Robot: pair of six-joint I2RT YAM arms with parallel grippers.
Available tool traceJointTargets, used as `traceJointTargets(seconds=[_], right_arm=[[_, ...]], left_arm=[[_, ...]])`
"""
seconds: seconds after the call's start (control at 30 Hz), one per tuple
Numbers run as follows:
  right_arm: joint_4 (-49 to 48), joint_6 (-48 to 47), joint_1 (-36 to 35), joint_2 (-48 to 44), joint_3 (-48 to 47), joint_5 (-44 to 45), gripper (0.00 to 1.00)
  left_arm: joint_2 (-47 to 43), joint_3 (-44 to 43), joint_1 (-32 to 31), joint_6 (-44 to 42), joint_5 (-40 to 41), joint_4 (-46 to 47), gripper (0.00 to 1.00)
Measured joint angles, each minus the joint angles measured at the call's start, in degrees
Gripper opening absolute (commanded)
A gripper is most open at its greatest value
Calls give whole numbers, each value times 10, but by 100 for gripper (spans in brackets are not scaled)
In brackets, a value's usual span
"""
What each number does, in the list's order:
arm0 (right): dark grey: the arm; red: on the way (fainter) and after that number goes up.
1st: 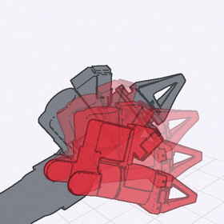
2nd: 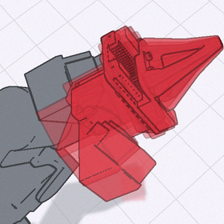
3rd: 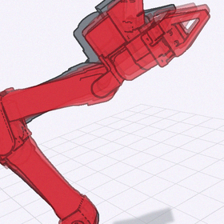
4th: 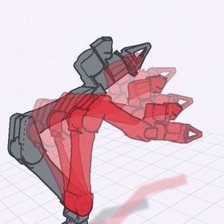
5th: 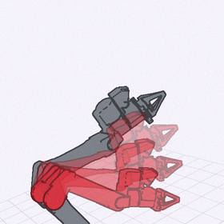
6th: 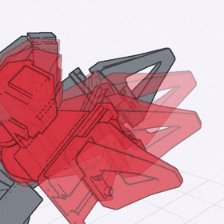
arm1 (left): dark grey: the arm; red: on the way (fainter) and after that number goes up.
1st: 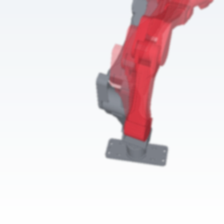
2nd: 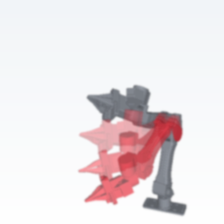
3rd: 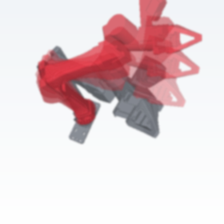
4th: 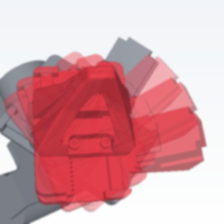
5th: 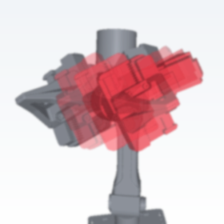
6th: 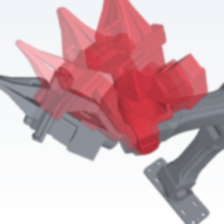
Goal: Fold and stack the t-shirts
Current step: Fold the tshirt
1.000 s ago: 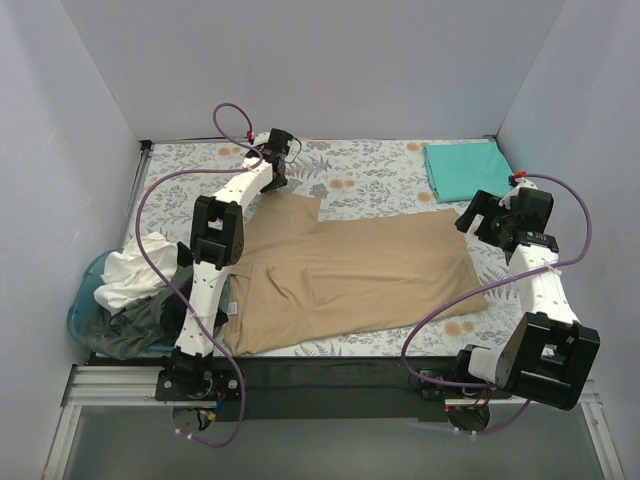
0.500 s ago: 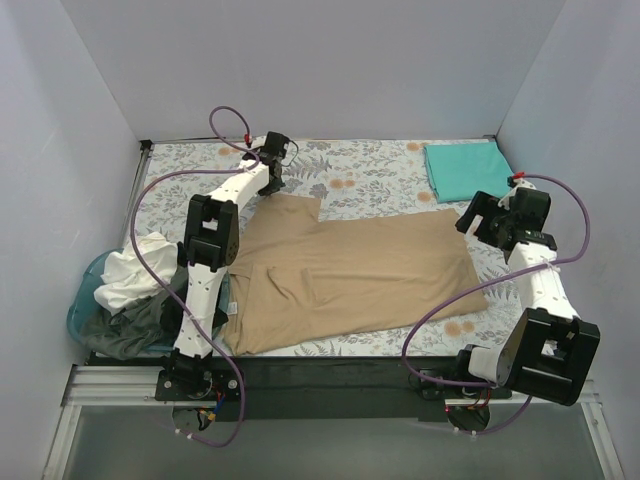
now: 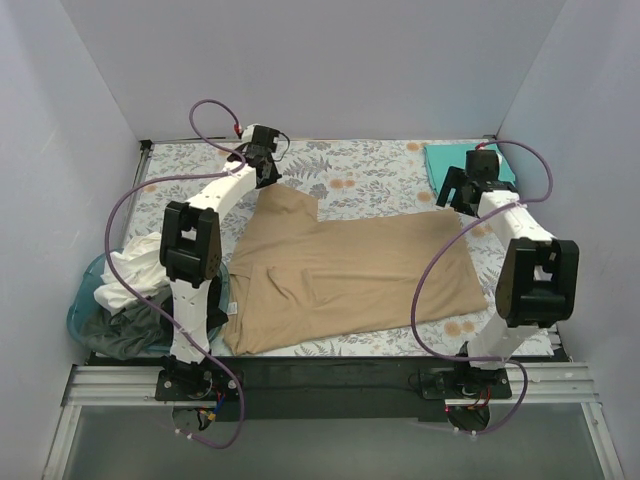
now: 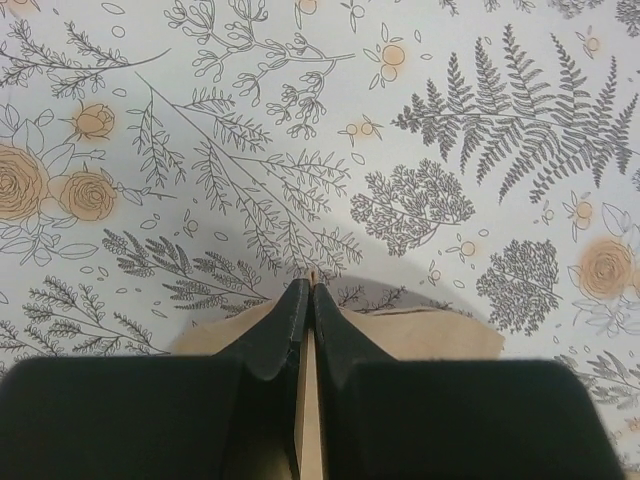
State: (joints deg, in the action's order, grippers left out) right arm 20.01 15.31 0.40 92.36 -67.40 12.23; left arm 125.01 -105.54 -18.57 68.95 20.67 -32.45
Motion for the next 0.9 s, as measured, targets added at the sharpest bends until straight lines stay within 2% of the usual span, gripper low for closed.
traceJointTargets(seconds=[0.3, 0.5, 0.77, 0.9], right_arm=[[70, 35, -47, 177, -146, 125, 94], [99, 45, -76, 216, -174, 149, 91], [107, 53, -77, 271, -204, 171, 83], [108, 55, -77, 275, -208, 184, 76]], left_arm=[[-66, 106, 0, 5, -32, 51, 0], [-98, 165, -2, 15, -48, 67, 0], [-135, 197, -4, 21, -49, 87, 0], [-143, 211, -4, 25, -49, 93, 0]])
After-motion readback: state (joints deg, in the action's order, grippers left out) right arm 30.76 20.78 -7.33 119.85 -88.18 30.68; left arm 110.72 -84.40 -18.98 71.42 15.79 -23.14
